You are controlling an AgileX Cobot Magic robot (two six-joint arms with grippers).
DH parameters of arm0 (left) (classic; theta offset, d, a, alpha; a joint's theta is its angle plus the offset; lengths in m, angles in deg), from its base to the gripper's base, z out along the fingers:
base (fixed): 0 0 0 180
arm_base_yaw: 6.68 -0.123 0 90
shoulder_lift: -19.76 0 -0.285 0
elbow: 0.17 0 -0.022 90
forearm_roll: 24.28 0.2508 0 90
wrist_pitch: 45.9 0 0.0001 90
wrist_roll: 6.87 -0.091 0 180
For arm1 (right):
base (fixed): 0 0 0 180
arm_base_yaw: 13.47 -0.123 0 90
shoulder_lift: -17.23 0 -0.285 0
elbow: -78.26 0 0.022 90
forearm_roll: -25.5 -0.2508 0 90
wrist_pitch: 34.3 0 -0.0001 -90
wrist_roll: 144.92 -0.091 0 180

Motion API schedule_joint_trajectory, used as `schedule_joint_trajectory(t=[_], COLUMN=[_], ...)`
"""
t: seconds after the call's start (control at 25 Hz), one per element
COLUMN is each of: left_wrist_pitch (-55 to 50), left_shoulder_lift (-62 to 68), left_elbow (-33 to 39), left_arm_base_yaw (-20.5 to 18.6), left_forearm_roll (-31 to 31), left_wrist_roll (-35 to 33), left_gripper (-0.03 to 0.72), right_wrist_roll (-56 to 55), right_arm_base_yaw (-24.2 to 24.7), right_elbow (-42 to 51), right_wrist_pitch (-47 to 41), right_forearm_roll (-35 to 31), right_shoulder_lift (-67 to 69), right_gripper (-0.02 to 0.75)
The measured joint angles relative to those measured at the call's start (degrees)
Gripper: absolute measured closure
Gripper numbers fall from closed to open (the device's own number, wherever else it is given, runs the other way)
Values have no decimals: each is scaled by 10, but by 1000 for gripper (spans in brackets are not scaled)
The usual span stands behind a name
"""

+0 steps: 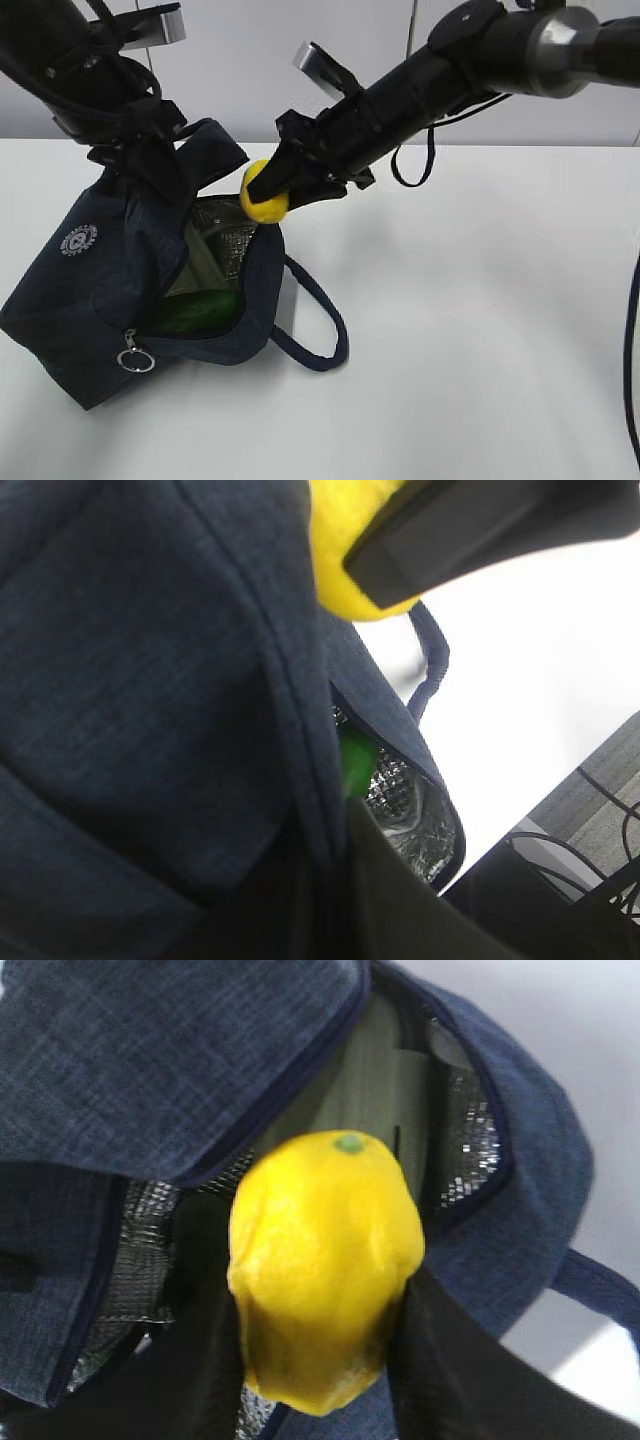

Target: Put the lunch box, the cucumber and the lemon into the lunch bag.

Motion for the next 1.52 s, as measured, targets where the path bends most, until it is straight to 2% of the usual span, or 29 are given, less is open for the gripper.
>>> schedule_joint_trajectory(t=[0.12, 0.52, 0.88, 1.52], left_wrist_pitch=[0, -1, -1, -1], left_shoulder_lift=[0, 0, 0, 0], left_elbow=[0, 0, 0, 0], left_arm_base_yaw=[0, 0, 0, 0], left_forearm_roll=[0, 0, 0, 0], left_wrist_roll=[0, 0, 0, 0], left_gripper=[691, 691, 691, 691], right_wrist_roll=[23, 50, 64, 65], right_arm_base_yaw=[0, -4, -4, -4], right_elbow=[0, 0, 0, 0], right_wrist_pitch=[-9, -3, -3, -6], right_forearm_roll=[-43, -107, -116, -118], right_shoulder_lift=[25, 67, 72, 72], right_gripper=[462, 451, 309, 294])
